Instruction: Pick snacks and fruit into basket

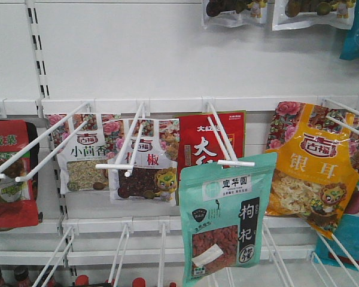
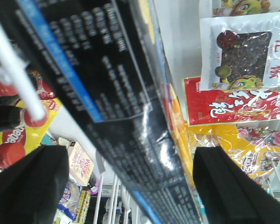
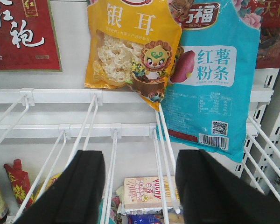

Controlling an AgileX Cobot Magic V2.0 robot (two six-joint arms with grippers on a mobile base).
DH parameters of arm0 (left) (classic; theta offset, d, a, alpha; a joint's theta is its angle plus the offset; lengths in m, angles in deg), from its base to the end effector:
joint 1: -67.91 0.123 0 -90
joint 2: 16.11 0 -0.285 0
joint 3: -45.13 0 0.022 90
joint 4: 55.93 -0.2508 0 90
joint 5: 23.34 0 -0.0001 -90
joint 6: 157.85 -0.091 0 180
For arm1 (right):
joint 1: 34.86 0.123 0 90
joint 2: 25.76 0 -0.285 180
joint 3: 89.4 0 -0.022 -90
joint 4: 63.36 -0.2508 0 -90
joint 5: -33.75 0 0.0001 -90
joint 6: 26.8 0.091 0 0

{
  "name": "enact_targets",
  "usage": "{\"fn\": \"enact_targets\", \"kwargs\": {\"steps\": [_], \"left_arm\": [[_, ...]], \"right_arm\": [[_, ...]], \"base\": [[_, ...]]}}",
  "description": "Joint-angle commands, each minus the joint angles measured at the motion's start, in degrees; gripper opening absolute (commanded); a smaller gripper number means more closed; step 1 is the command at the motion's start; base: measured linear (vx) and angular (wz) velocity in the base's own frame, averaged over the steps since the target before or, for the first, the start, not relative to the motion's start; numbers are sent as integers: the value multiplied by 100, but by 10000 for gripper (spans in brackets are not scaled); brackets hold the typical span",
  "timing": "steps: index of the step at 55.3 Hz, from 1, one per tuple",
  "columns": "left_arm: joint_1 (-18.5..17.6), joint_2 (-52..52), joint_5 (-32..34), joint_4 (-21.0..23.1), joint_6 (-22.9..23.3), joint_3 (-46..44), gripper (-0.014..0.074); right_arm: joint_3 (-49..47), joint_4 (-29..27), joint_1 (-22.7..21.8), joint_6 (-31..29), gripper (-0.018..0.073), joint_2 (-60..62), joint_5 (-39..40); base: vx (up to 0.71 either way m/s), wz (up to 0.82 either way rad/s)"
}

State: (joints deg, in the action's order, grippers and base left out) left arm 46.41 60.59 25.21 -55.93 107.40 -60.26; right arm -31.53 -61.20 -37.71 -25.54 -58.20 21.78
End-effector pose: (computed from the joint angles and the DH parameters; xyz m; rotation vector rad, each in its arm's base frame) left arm 0.1515 -0.0597 0.1707 -1.0574 1.7004 -1.2837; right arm 0.0991 -0.0057 0.2771 0.0367 1.7849 -0.0535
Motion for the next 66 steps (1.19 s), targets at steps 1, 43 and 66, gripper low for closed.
{"fn": "enact_targets", "kwargs": {"steps": [1,43,66], "left_arm": [[-27,175,813,0,24,-238,589],[-27,847,1736,32,-462,-524,146],[-13,-434,1068,66,-2855,-707,-2]], "right_arm": [[-194,33,-33,-39,417,-71,446],[-194,33,-33,-39,417,-71,446],[-194,26,-33,-39,417,-71,446]], "base": [[0,0],[0,0],[0,0]]}}
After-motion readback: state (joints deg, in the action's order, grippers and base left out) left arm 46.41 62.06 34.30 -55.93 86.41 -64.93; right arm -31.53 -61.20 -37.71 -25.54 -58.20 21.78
